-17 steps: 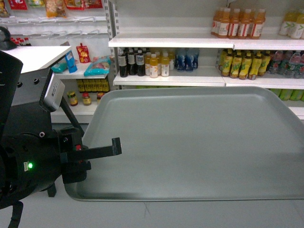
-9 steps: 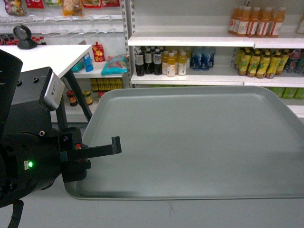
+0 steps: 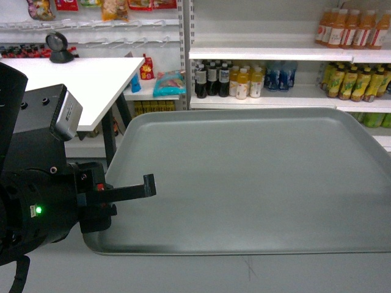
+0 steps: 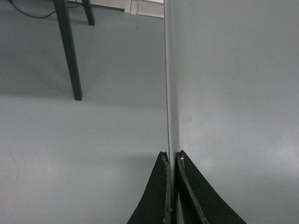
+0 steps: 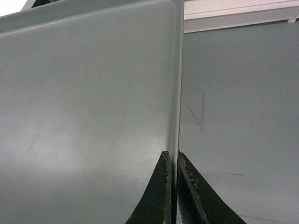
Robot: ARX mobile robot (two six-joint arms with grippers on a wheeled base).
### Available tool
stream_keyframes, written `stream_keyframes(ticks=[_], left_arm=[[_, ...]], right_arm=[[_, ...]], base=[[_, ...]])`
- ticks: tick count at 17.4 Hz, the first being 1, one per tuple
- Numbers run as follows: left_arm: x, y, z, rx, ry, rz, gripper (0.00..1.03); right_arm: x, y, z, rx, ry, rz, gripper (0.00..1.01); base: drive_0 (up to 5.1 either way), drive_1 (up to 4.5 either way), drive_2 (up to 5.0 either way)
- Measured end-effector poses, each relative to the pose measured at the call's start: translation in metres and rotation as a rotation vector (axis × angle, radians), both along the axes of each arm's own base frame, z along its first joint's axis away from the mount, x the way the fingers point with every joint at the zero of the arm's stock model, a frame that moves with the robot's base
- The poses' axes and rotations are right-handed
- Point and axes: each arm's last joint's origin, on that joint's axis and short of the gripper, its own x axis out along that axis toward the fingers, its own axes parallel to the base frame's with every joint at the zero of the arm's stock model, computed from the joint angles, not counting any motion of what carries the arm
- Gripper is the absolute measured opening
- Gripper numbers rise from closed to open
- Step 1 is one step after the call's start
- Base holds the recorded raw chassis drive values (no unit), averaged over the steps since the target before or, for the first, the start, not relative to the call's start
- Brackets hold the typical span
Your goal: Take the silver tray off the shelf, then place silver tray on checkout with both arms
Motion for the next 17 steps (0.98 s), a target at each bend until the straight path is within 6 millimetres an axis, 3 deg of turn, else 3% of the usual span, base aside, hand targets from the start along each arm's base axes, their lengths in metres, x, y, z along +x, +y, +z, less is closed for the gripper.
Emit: stream_keyframes(ticks=[17], left_arm=[[-0.0002, 0.0001, -0.0004, 0.005, 0.004, -0.002, 0.03]], right_arm=[[-0.0003, 0.0002, -0.0006, 0.001, 0.006, 0.0, 0.03]], base=[[-4.9, 2.46, 2.5]])
